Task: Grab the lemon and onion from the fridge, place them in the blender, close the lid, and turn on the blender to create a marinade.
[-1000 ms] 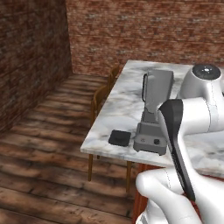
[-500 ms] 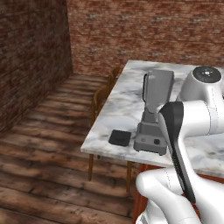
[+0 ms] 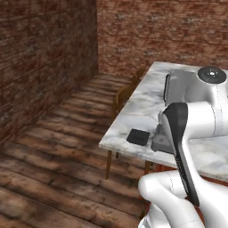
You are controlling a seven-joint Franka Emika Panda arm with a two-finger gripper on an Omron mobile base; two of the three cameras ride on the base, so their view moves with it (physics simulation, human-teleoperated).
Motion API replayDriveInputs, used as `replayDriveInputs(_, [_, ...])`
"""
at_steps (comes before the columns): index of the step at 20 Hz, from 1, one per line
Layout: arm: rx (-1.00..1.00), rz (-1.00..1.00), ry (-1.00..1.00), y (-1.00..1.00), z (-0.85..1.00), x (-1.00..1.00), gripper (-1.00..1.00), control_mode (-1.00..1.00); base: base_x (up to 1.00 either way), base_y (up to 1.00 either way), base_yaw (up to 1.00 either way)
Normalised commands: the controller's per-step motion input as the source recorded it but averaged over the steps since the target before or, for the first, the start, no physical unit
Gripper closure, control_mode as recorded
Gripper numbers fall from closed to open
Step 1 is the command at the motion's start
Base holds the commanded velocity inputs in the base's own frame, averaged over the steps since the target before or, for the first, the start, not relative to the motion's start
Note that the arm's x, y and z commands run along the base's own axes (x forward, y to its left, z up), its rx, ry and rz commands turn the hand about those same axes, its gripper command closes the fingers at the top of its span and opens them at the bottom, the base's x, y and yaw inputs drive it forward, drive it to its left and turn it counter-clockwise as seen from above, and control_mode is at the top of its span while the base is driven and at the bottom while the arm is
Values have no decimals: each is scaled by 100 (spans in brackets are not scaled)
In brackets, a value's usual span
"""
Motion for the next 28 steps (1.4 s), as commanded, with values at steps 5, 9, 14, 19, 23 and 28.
replayDriveInputs(5, [0,0,0,0,0,0,-100,100,-18,32,45])
replayDriveInputs(9, [0,0,0,0,0,0,-100,100,-19,6,54])
replayDriveInputs(14, [0,0,0,0,0,0,-100,100,-23,0,59])
replayDriveInputs(19, [0,0,0,0,0,0,-100,100,-36,0,62])
replayDriveInputs(23, [0,0,0,0,0,0,-100,100,-41,-1,63])
replayDriveInputs(28, [0,0,0,0,0,0,-100,100,-62,-8,52])
